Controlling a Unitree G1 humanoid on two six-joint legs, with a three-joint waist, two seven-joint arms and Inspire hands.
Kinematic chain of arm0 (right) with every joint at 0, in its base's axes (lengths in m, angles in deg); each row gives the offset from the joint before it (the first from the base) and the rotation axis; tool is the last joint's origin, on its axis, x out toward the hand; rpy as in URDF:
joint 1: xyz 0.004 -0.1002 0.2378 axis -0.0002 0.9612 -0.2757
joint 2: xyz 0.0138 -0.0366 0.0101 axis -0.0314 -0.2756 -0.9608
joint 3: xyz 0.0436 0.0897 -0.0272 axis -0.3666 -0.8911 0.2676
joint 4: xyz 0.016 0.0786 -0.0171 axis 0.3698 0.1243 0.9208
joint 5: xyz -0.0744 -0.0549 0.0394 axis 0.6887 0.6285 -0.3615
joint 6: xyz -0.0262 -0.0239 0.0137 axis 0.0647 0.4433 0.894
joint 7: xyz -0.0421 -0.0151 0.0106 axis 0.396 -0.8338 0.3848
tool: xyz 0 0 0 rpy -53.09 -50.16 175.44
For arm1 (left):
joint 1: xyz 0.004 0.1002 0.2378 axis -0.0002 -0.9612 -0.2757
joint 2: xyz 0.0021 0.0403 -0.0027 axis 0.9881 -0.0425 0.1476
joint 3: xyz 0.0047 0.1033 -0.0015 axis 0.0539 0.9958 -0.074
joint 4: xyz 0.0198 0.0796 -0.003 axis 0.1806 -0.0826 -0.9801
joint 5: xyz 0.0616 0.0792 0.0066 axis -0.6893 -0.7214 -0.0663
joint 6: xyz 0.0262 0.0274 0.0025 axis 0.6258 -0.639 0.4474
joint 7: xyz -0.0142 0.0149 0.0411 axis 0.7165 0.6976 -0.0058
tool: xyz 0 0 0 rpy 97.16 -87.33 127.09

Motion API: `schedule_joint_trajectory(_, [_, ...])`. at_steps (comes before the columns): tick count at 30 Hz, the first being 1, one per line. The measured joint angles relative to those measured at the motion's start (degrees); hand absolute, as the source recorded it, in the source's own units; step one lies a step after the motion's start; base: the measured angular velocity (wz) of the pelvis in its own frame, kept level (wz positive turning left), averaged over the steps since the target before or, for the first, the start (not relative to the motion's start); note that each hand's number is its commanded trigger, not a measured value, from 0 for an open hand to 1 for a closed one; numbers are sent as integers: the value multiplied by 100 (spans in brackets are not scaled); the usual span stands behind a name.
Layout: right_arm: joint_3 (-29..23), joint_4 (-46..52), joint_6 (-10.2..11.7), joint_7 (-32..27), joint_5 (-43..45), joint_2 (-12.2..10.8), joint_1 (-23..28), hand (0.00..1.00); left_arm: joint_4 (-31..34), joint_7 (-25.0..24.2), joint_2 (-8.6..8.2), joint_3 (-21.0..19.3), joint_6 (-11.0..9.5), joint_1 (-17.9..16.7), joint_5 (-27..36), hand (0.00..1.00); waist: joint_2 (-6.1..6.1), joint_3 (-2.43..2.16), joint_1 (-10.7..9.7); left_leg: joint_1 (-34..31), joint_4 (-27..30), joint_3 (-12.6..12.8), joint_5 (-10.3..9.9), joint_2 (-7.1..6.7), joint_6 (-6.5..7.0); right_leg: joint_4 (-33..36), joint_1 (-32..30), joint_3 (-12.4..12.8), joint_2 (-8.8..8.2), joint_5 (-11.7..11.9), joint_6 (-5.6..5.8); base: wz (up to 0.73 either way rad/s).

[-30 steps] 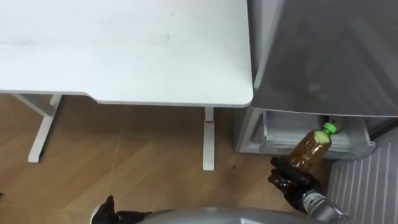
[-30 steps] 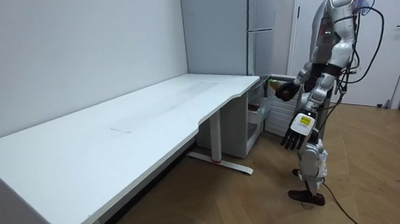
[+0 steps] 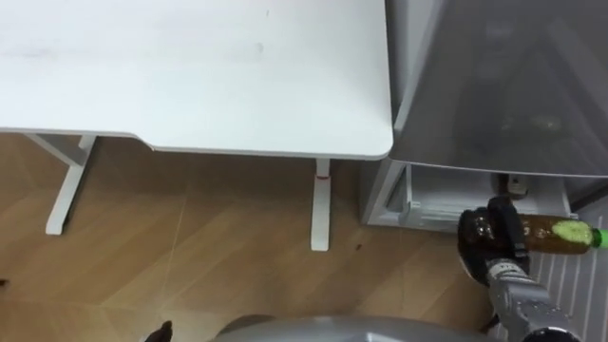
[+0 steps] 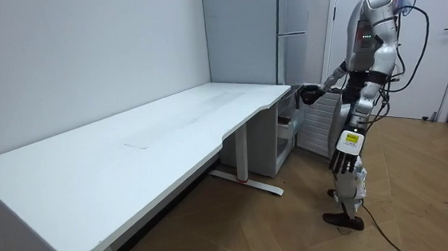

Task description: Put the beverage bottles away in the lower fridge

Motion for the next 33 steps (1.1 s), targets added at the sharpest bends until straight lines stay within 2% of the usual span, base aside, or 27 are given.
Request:
schedule_joint_trajectory(3, [-168, -183, 3, -3, -68, 5, -522, 100, -21, -43, 15, -2, 87, 199, -68, 0, 21, 0, 15, -256, 34, -24, 56, -2, 4, 164, -300, -40, -20, 8, -14, 5])
schedule_joint_trajectory(4, [-169, -310, -5, 44, -85, 1, -589, 100, -25, -51, 33, -3, 84, 291, -99, 0, 12, 7, 13, -314, 23, -24, 77, 2, 2, 180, -358, -53, -23, 17, -26, 0])
schedule_joint_trajectory(6, [-166, -530, -39, 18, -88, 15, -718, 100, -36, -105, 49, -1, 83, 421, -101, 0, -34, 56, 12, -424, 38, -4, 92, 14, -2, 231, -475, -49, -23, 23, -36, -3])
schedule_joint_trajectory(11, [-268, -1063, -3, -61, -51, 172, -1433, 100, -223, -173, 115, 33, 78, 819, -109, 0, -26, 79, 32, -920, 66, 101, 205, 7, 27, 445, -1105, -5, -76, 51, -49, -7])
schedule_joint_trajectory(17, [-257, -1703, -9, -117, -78, 294, -1988, 100, -448, -276, 230, 381, 74, 1189, -105, 0, -60, 109, 63, -1248, 56, 115, 308, 12, 29, 574, -1494, -71, -115, 82, -73, 3])
schedule_joint_trajectory(20, [-283, -1959, -54, -167, -9, 366, -2271, 100, -534, -270, 310, 451, 29, 1409, -99, 0, -127, 153, 125, -1556, 63, 111, 397, 11, 12, 665, -1818, -146, -135, 108, -113, 7])
schedule_joint_trajectory(28, [-256, -2018, -59, -349, -7, 713, -2548, 100, -682, -258, 455, 458, -24, 1442, -22, 0, -135, 162, 287, -2046, 50, 76, 548, 8, 12, 786, -2330, -216, -180, 130, -143, 7])
schedule_joint_trajectory(33, [-254, -2033, -55, -463, 126, 776, -2724, 100, -692, -260, 469, 459, -46, 1459, -26, 0, -189, 198, 358, -2267, 24, 76, 639, -7, 17, 884, -2615, -227, -229, 137, -156, 1])
